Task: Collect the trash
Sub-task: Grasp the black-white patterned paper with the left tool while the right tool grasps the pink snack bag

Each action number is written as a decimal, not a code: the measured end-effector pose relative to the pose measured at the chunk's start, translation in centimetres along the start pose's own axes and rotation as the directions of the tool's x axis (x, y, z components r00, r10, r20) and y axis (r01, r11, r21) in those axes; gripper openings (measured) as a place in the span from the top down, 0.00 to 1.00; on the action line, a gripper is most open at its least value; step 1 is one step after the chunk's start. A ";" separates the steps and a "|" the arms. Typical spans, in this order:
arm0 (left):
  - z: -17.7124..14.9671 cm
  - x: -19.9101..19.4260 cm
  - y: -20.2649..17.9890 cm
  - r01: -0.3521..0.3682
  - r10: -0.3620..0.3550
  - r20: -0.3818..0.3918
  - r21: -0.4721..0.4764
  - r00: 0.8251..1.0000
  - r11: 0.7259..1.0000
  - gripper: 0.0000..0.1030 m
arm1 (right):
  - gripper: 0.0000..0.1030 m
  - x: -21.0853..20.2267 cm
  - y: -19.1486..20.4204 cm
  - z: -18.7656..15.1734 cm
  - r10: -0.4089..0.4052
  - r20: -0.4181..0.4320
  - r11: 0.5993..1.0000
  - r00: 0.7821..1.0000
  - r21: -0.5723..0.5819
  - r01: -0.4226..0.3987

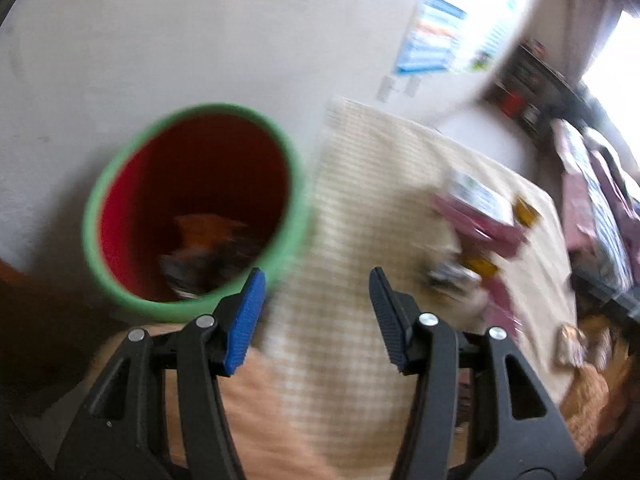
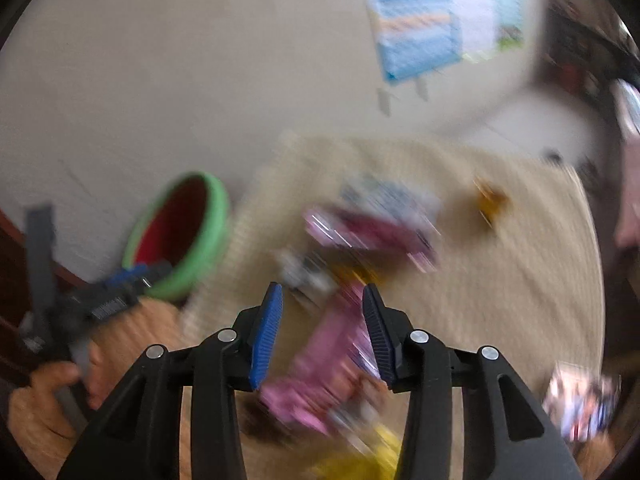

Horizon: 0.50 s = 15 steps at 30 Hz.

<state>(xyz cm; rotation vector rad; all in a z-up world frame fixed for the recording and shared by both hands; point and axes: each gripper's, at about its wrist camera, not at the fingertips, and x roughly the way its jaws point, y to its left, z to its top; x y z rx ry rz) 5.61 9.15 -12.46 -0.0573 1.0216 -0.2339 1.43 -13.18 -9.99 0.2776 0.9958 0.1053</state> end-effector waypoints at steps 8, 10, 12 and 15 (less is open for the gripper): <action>-1.0 0.3 -5.4 -0.008 0.011 -0.034 0.105 0.999 0.994 0.50 | 0.41 3.5 -2.8 -2.1 0.031 -0.093 0.989 0.995 0.148 -0.016; -1.0 0.1 -5.6 -0.022 0.026 -0.036 0.109 0.999 0.994 0.50 | 0.41 5.2 -2.3 -2.7 0.013 -0.149 0.994 0.989 0.110 0.003; -1.0 0.2 -5.7 -0.033 0.037 -0.039 0.108 0.999 0.994 0.50 | 0.41 6.4 -2.0 -3.4 0.008 -0.191 0.994 0.982 0.106 0.013; -0.9 0.5 -6.3 -0.034 0.039 -0.042 0.121 0.998 0.992 0.50 | 0.46 7.2 -2.9 -4.7 0.068 -0.193 0.986 0.979 0.160 -0.037</action>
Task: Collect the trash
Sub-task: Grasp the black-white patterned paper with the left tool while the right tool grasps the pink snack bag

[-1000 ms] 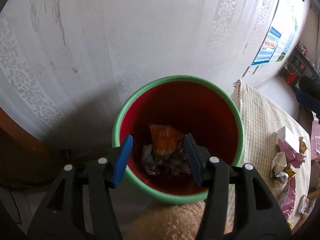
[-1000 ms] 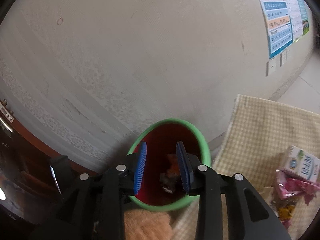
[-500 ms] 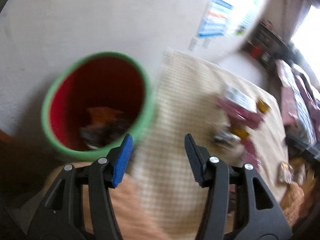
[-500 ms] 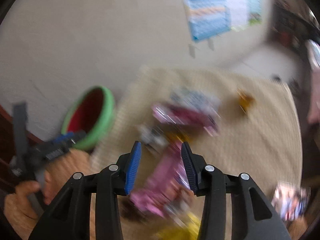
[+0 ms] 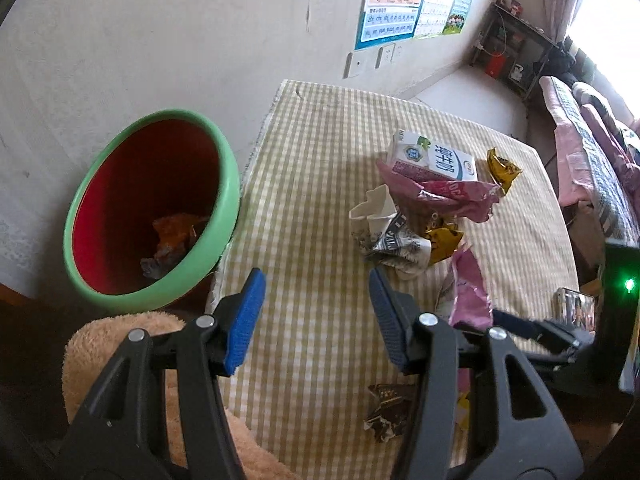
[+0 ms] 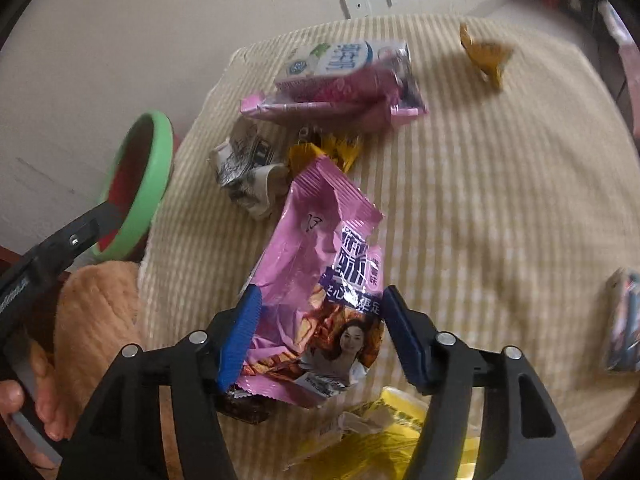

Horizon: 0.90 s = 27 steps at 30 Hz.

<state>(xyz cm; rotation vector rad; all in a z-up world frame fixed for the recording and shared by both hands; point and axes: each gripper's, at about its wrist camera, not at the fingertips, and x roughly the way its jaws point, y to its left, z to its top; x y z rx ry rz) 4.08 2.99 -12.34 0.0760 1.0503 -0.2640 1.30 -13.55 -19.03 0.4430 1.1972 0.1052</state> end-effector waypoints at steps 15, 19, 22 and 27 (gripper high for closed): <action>3.3 8.6 -4.1 0.056 -0.067 -0.162 -0.070 0.985 0.996 0.47 | 0.61 -5.9 -4.4 -0.2 0.010 0.214 0.995 0.977 0.099 -0.032; 3.9 9.6 -3.7 0.099 -0.123 -0.164 -0.149 0.979 0.984 0.42 | 0.61 -6.1 -4.3 -0.2 0.013 0.209 0.996 0.978 0.086 -0.031; 3.7 10.1 -4.3 0.123 -0.146 -0.191 -0.124 0.971 0.985 0.37 | 0.61 -5.7 -4.1 -0.3 0.023 0.200 0.995 0.980 0.087 -0.041; 2.7 9.9 -5.4 0.175 -0.195 -0.194 -0.114 0.962 0.978 0.57 | 0.59 -5.0 -3.8 -0.4 0.025 0.176 0.996 0.984 0.080 -0.039</action>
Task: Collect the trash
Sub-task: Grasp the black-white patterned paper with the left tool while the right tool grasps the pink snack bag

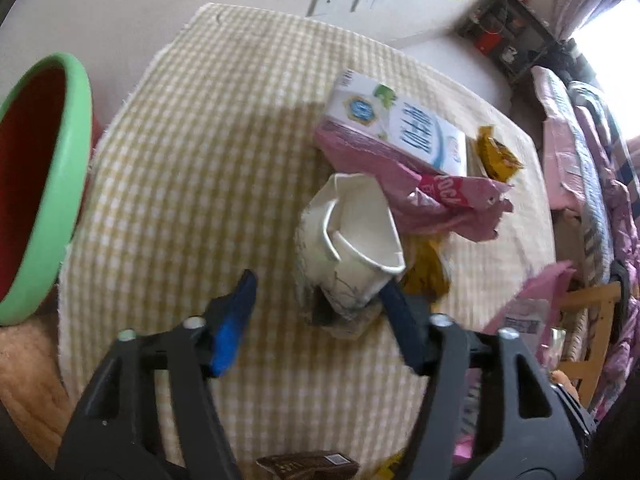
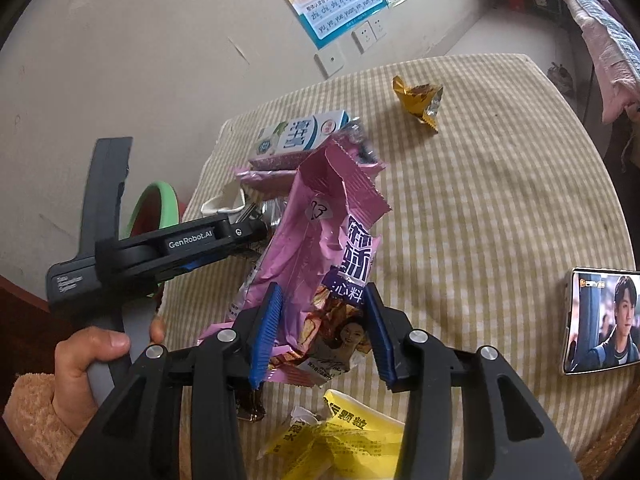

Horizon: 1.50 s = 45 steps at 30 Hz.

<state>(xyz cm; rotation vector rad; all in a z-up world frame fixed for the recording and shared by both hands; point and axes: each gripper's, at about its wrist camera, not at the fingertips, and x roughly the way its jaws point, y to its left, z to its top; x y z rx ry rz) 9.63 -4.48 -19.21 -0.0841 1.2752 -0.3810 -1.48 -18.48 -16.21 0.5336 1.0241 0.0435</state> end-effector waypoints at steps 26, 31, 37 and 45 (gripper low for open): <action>-2.1 -2.4 3.3 -0.140 0.138 0.051 0.053 0.989 0.989 0.57 | 0.42 1.7 -1.1 -0.3 0.033 -0.071 0.995 0.997 0.100 -0.026; -1.5 -2.9 3.6 -0.140 0.138 0.068 0.038 0.988 0.989 0.53 | 0.41 1.9 -0.8 -0.5 0.046 -0.089 0.991 0.995 0.128 -0.034; -1.8 -2.1 3.3 -0.111 0.110 0.031 0.033 0.993 0.993 0.53 | 0.41 2.7 0.7 -1.0 0.053 -0.113 0.988 0.992 0.148 -0.036; -2.1 -1.0 2.9 -0.117 0.116 0.016 0.046 0.993 0.992 0.63 | 0.31 4.1 1.4 0.3 0.002 -0.109 0.988 0.994 0.154 0.015</action>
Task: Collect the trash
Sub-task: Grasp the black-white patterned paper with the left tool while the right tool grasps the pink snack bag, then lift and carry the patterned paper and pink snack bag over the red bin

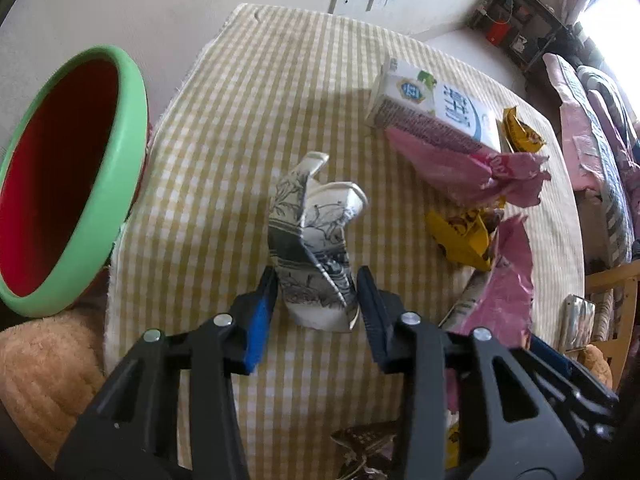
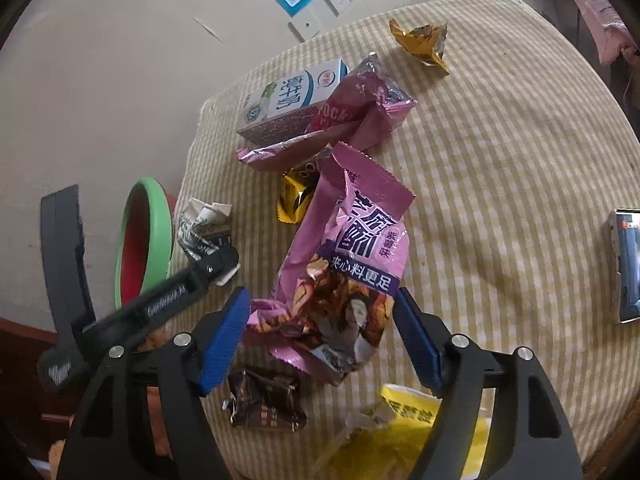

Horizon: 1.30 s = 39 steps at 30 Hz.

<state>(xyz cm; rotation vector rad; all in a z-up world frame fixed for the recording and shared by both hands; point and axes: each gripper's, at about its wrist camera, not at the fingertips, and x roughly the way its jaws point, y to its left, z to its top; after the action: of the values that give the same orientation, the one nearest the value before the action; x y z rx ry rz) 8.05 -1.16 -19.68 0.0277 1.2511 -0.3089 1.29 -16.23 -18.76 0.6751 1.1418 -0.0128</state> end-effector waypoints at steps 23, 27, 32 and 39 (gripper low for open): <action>-0.1 -12.5 1.0 -0.073 0.064 0.325 0.017 0.944 0.997 0.64 | 0.70 -8.0 5.3 0.2 0.123 0.228 0.963 0.966 -0.263 -0.061; 0.1 -13.9 1.2 -0.075 0.065 0.363 0.016 0.930 0.997 0.64 | 0.70 -9.0 6.4 -0.1 0.127 0.256 0.951 0.958 -0.307 -0.044; 0.2 -13.8 1.5 -0.076 0.068 0.361 0.006 0.930 0.997 0.63 | 0.70 -9.7 7.3 0.1 0.132 0.276 0.943 0.952 -0.331 -0.035; 0.0 -14.4 2.4 -0.096 0.092 0.379 -0.008 0.921 0.995 0.63 | 0.70 -10.1 8.7 0.5 0.144 0.288 0.934 0.947 -0.356 -0.034</action>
<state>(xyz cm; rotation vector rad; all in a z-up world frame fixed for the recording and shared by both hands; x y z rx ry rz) 4.60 4.24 -6.62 0.0357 0.8596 -0.2244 0.27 -12.80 -5.93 0.3903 0.7806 0.1542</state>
